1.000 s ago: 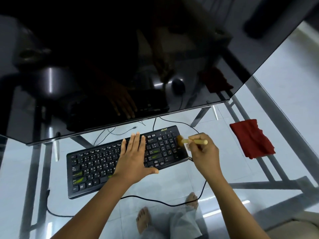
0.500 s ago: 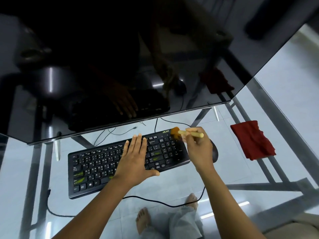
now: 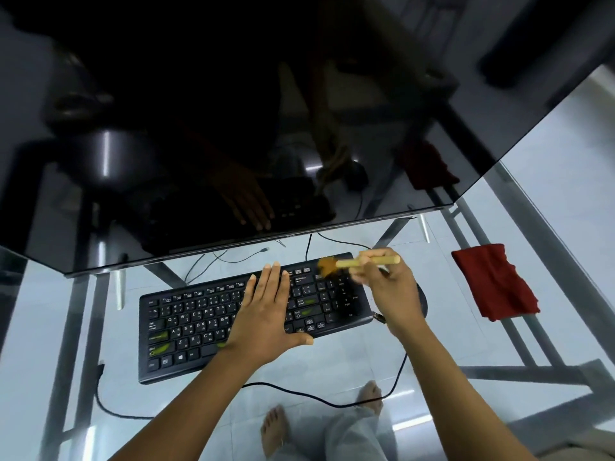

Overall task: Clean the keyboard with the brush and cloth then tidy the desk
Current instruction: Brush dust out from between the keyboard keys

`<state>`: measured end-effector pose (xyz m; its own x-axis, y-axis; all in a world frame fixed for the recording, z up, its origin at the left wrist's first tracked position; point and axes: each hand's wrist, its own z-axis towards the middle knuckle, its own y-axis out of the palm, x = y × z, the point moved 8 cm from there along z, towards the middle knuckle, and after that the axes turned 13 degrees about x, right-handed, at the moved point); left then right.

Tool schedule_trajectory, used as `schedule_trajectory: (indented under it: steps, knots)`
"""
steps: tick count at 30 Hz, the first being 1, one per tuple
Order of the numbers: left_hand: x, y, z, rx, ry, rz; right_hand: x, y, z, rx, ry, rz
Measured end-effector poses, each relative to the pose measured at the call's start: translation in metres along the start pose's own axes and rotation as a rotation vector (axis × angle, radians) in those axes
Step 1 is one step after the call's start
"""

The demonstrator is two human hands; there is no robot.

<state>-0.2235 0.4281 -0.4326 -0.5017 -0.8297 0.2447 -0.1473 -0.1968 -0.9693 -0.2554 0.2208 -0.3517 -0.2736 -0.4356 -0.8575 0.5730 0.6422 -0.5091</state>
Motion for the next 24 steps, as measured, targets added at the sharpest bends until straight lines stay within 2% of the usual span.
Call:
schedule_trajectory:
  steps: [2, 5, 9, 12, 13, 15, 17, 20, 21, 24]
  knots:
    - [-0.001, 0.001, 0.0, 0.0, 0.006, 0.005, 0.003, 0.006, -0.008, -0.117, -0.006, -0.065]
    - [-0.002, 0.003, 0.0, 0.004, 0.006, 0.0, 0.005, -0.013, -0.004, 0.038, -0.031, -0.149]
    - [-0.002, 0.003, 0.0, 0.005, 0.011, 0.021, 0.006, 0.0, -0.016, -0.188, -0.032, -0.136]
    - [-0.002, 0.002, 0.0, 0.011, 0.008, 0.015, 0.005, -0.019, -0.012, 0.041, -0.08, -0.214]
    - [-0.001, 0.002, 0.001, 0.015, 0.008, 0.013, 0.005, -0.022, -0.011, 0.047, -0.062, -0.171]
    - [-0.001, 0.001, 0.001, 0.017, 0.013, 0.016, 0.008, -0.01, -0.017, -0.122, -0.013, -0.083]
    - [-0.001, 0.002, 0.001, 0.006, 0.013, 0.021, 0.01, -0.002, -0.024, -0.22, -0.023, -0.121]
    - [-0.001, 0.002, 0.0, -0.002, 0.004, 0.021, 0.009, -0.024, -0.02, 0.004, -0.087, -0.182]
    - [0.0, 0.002, 0.0, -0.003, 0.003, 0.027, 0.011, -0.024, -0.021, -0.003, -0.074, -0.151]
    - [-0.002, 0.001, -0.001, -0.007, 0.0, 0.045, 0.016, -0.012, -0.034, -0.21, -0.031, -0.133]
